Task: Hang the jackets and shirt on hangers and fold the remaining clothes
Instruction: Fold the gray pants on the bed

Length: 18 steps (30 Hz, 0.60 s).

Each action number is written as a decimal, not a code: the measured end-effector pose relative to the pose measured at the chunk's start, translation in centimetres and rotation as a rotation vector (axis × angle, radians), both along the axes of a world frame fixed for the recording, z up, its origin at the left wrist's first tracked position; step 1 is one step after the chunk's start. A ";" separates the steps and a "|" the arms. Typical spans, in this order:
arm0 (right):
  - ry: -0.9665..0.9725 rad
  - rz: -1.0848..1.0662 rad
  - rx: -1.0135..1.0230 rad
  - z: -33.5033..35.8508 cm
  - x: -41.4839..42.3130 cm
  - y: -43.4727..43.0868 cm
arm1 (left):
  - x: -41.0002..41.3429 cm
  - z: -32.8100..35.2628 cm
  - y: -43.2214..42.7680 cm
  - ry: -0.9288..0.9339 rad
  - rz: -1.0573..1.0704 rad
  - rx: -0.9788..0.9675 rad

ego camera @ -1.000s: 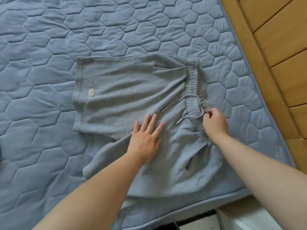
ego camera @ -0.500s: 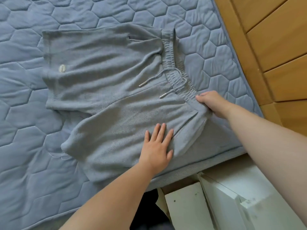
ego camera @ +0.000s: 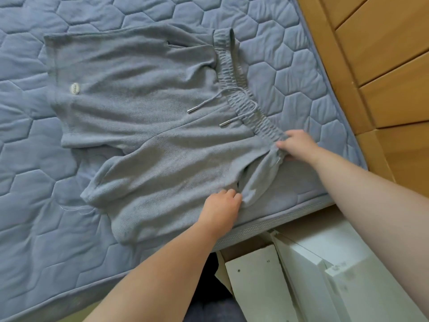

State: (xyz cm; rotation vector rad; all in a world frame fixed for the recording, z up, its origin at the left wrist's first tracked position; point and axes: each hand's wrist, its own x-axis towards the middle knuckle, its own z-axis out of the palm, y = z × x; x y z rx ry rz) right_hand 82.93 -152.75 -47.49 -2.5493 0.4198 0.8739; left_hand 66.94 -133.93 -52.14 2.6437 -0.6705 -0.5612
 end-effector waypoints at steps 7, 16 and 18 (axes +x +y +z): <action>-0.230 0.101 -0.423 -0.7 -4.4 0.9 | -0.9 -0.9 2.7 0.107 -0.133 -0.157; -0.518 0.960 0.080 -2.8 -14.5 15.1 | -5.1 -0.5 15.7 -0.150 1.041 -0.125; -0.492 1.063 0.196 -3.1 -16.2 18.1 | -4.5 0.0 19.1 0.031 1.393 -0.238</action>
